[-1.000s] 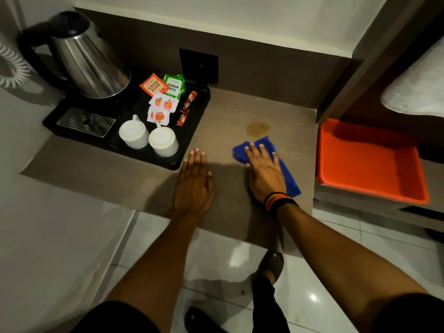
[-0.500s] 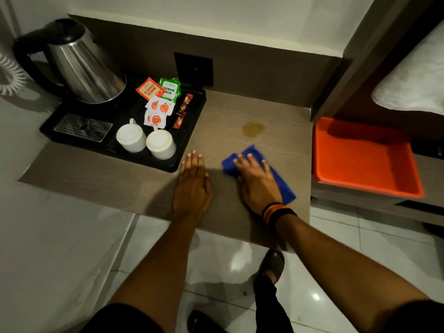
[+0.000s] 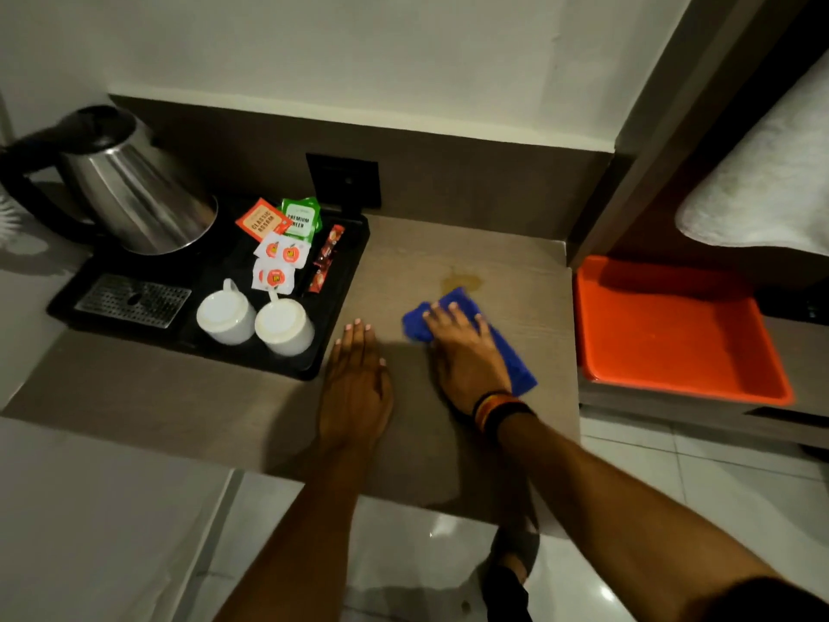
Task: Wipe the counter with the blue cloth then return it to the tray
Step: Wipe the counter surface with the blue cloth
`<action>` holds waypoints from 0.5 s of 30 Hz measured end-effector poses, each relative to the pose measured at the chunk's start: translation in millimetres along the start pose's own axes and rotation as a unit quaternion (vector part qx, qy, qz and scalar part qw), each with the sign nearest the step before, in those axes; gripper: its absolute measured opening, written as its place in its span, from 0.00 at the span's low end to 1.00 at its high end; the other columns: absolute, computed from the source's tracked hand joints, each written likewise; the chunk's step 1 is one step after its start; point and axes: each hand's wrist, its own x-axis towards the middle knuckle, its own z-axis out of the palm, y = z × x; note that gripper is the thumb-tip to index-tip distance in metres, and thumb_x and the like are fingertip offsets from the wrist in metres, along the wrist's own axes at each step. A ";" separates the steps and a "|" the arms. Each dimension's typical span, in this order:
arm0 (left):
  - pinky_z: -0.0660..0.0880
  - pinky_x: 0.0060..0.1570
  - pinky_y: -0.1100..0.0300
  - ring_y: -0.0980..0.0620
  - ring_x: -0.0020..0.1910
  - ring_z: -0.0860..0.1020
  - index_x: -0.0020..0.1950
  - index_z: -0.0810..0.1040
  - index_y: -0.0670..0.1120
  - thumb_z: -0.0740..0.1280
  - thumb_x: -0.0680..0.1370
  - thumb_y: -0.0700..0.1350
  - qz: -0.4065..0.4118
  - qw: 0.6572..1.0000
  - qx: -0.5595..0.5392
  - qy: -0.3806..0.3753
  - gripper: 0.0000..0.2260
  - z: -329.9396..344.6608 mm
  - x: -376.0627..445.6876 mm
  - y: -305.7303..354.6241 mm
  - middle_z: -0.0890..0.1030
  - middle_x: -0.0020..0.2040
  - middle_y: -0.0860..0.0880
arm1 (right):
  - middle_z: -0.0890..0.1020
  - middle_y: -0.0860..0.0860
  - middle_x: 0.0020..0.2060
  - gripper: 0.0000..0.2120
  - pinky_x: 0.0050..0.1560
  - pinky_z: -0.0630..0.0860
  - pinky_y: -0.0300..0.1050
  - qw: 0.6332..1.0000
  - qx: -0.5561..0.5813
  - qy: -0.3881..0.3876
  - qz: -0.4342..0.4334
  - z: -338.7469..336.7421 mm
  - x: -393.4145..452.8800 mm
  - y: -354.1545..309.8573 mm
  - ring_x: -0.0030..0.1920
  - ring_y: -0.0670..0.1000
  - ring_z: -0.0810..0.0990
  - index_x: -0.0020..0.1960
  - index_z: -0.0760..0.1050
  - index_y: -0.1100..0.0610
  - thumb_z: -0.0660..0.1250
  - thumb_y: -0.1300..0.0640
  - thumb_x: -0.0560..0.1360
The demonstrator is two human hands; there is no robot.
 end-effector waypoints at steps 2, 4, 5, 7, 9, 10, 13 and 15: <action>0.57 0.80 0.45 0.41 0.81 0.62 0.81 0.63 0.37 0.52 0.84 0.47 0.000 1.000 0.013 -0.007 0.26 -0.7 1.8 1.2 0.64 0.81 0.37 | 0.63 0.47 0.79 0.25 0.79 0.50 0.59 0.997 -0.005 -0.022 -0.072 1.7 -32.0 -9.7 0.80 0.51 0.57 0.79 0.61 0.50 0.54 0.52 0.82; 0.57 0.80 0.44 0.42 0.82 0.60 0.81 0.62 0.38 0.50 0.84 0.49 -0.008 1.000 0.001 -0.011 0.27 -1.8 0.5 1.3 0.63 0.82 0.38 | 0.62 0.45 0.79 0.24 0.80 0.49 0.57 0.997 0.019 -0.023 -0.075 -6.5 -60.9 5.6 0.80 0.48 0.55 0.79 0.61 0.49 0.55 0.53 0.83; 0.58 0.80 0.44 0.42 0.82 0.59 0.82 0.60 0.39 0.49 0.84 0.49 -0.012 1.000 -0.005 -0.012 0.27 -2.3 0.1 1.2 0.62 0.82 0.39 | 0.63 0.45 0.78 0.24 0.80 0.49 0.57 0.998 0.033 -0.007 -0.045 -11.8 -67.1 16.8 0.80 0.47 0.55 0.79 0.61 0.49 0.57 0.54 0.83; 0.56 0.81 0.45 0.43 0.83 0.57 0.83 0.58 0.40 0.48 0.84 0.51 -0.020 1.000 -0.010 -0.014 0.28 -1.2 0.7 1.8 0.60 0.83 0.41 | 0.64 0.46 0.78 0.25 0.80 0.50 0.57 0.998 0.039 0.018 0.040 -21.7 -55.5 38.8 0.80 0.47 0.55 0.79 0.61 0.48 0.58 0.54 0.83; 0.54 0.82 0.46 0.44 0.83 0.55 0.83 0.57 0.41 0.48 0.84 0.51 -0.027 0.999 -0.010 -0.016 0.28 0.2 1.4 0.8 0.58 0.84 0.42 | 0.64 0.47 0.78 0.24 0.80 0.49 0.56 0.993 0.043 0.041 0.099 -26.5 -15.4 53.5 0.80 0.48 0.55 0.78 0.61 0.47 0.55 0.51 0.83; 0.53 0.82 0.47 0.45 0.83 0.55 0.83 0.56 0.42 0.48 0.84 0.51 -0.028 0.999 -0.011 -0.014 0.28 1.1 1.1 0.4 0.58 0.84 0.42 | 0.65 0.48 0.78 0.23 0.80 0.49 0.55 0.990 0.051 0.053 0.116 -28.1 9.4 56.7 0.79 0.49 0.57 0.78 0.62 0.48 0.54 0.50 0.83; 0.49 0.81 0.52 0.48 0.83 0.53 0.83 0.56 0.43 0.52 0.85 0.49 -0.027 0.999 -0.017 0.000 0.26 1.1 0.6 0.4 0.56 0.83 0.45 | 0.67 0.52 0.77 0.22 0.80 0.48 0.55 0.972 0.117 0.080 0.187 -29.7 82.3 45.7 0.79 0.53 0.58 0.77 0.65 0.52 0.53 0.49 0.84; 0.45 0.81 0.56 0.48 0.82 0.53 0.83 0.58 0.43 0.54 0.84 0.48 -0.024 1.000 -0.017 0.008 0.26 0.5 1.1 2.7 0.56 0.83 0.45 | 0.65 0.53 0.78 0.23 0.80 0.47 0.53 0.952 0.183 0.061 0.236 -23.3 109.8 23.2 0.80 0.55 0.56 0.77 0.64 0.53 0.51 0.47 0.85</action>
